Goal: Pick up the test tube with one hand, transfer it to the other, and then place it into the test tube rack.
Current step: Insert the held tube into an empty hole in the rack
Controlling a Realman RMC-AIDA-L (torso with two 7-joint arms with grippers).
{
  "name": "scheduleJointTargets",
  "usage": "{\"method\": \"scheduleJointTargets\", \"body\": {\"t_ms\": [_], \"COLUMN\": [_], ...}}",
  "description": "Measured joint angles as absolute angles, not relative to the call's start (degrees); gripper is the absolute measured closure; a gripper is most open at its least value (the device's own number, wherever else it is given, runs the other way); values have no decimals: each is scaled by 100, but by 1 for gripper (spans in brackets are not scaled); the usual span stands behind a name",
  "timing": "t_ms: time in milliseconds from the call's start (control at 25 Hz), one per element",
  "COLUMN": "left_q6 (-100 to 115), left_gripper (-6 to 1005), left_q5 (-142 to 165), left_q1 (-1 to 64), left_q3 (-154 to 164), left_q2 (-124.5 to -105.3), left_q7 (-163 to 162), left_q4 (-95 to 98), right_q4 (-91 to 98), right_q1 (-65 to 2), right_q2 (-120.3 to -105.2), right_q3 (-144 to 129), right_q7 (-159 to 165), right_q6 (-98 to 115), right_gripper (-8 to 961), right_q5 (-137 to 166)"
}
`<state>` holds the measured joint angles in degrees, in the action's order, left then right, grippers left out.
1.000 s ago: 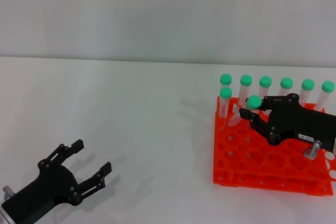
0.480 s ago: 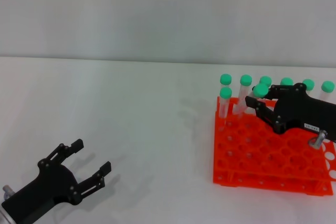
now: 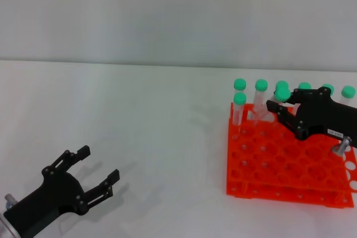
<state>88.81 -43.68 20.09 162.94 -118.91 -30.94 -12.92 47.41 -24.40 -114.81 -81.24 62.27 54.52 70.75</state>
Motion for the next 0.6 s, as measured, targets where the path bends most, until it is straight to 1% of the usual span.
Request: {"method": "scheduleJointTargets", "body": {"t_ms": [400, 600], "left_q6": [8876, 8876], "left_gripper": [106, 106], "left_q5": [-4368, -4368], "left_q1": [2000, 2005], "left_q3": [16295, 16295], "left_q2": [-11891, -11891], "left_q7": [-3100, -3102], "left_q4": [-1292, -1286], "right_q4": [4737, 4707], "right_q1": [-2377, -2382], "right_q2": [-11450, -11471], "right_q3": [-8121, -8161], "right_q7": [6321, 6318], "right_q6": [5497, 5471], "right_gripper": [736, 736], "right_q5": [7081, 7131]}}
